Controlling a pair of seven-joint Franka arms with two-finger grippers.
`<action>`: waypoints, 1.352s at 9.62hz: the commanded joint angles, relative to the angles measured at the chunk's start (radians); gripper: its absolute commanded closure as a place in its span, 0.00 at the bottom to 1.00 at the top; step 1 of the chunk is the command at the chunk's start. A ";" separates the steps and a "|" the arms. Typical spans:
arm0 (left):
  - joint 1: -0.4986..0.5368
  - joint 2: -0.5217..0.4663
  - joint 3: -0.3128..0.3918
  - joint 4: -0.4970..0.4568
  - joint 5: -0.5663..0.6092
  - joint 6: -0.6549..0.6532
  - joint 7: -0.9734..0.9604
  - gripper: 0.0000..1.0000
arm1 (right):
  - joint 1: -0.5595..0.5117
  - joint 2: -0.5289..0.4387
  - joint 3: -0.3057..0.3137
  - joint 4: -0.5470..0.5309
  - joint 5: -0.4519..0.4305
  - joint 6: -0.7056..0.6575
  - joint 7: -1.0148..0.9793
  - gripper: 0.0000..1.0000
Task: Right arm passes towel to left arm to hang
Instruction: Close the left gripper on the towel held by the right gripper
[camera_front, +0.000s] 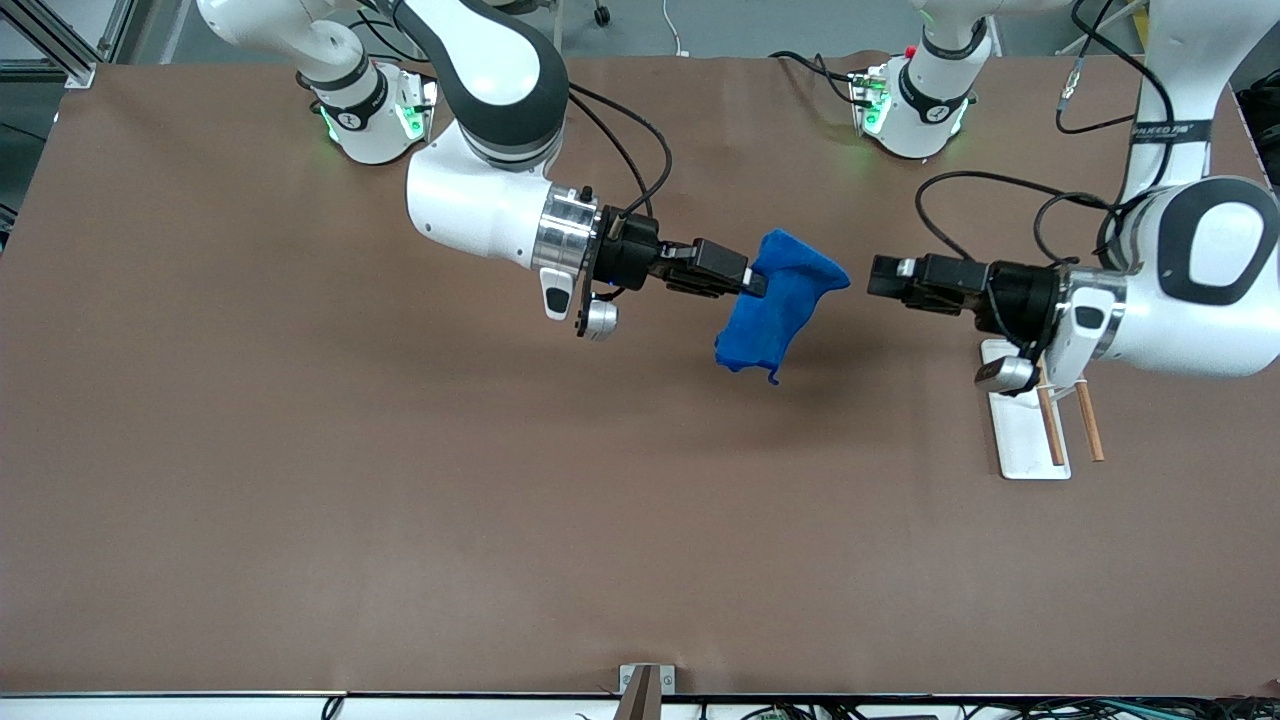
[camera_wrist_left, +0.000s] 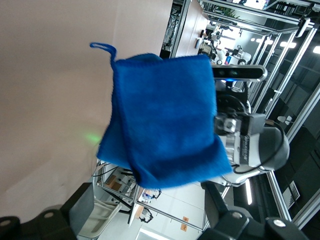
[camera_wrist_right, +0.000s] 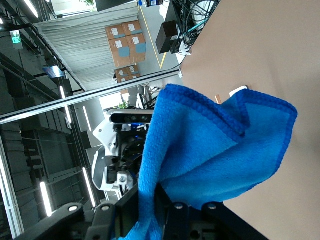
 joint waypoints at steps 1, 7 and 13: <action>-0.009 0.025 -0.034 -0.026 -0.007 0.046 0.025 0.03 | -0.004 0.002 0.037 0.013 0.019 0.045 0.006 1.00; -0.011 0.050 -0.082 -0.021 -0.007 0.113 0.010 0.57 | -0.007 0.000 0.063 0.013 0.022 0.065 0.008 1.00; 0.000 0.045 -0.071 0.043 0.010 0.133 -0.009 1.00 | -0.006 0.000 0.071 0.013 0.019 0.104 0.009 1.00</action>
